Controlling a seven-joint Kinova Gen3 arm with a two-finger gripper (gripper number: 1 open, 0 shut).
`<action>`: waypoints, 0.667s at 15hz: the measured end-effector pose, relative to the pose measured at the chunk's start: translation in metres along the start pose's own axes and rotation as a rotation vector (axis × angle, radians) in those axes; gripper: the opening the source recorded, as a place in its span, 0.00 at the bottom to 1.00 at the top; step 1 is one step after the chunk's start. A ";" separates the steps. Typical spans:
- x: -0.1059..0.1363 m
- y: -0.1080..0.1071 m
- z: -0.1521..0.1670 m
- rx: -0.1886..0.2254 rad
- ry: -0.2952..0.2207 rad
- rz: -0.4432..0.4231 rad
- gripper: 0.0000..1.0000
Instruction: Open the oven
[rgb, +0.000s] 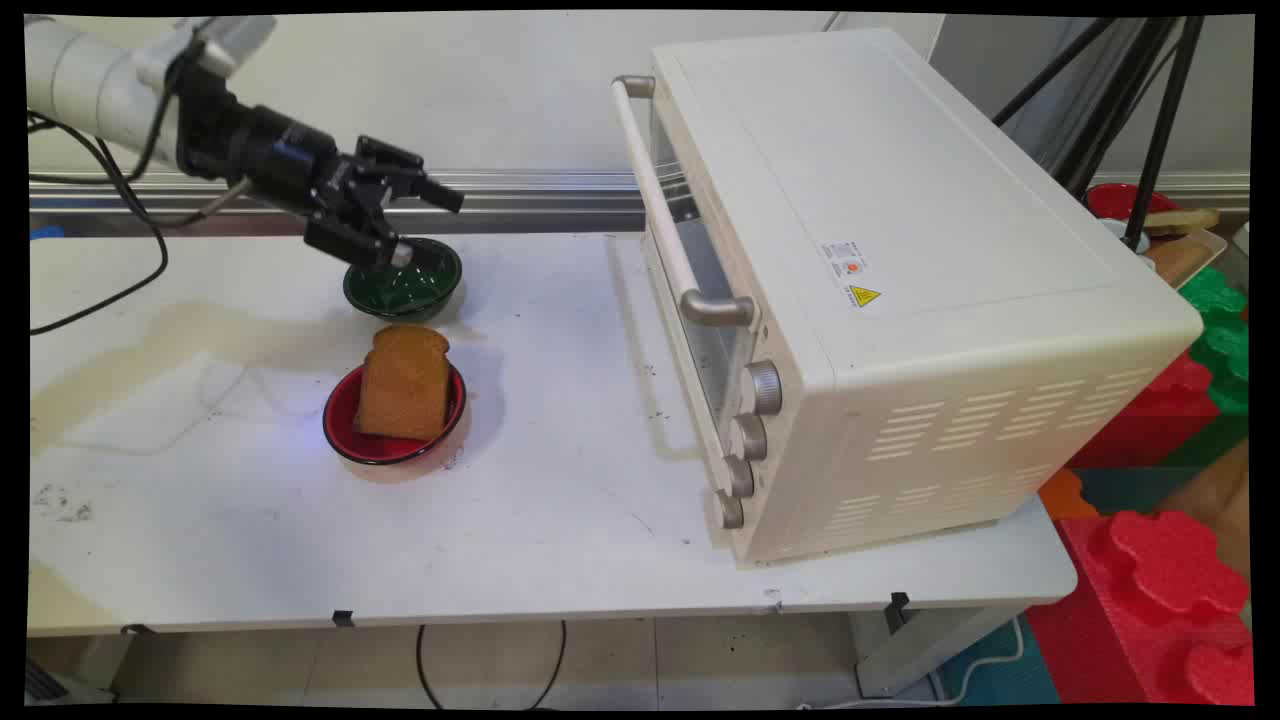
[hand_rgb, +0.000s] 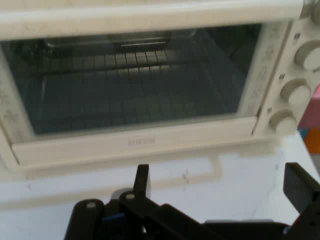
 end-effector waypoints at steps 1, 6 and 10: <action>0.006 0.000 0.000 -0.001 0.022 -0.003 1.00; 0.040 -0.001 0.005 0.011 0.127 -0.009 1.00; 0.066 -0.006 0.025 0.012 0.179 0.002 1.00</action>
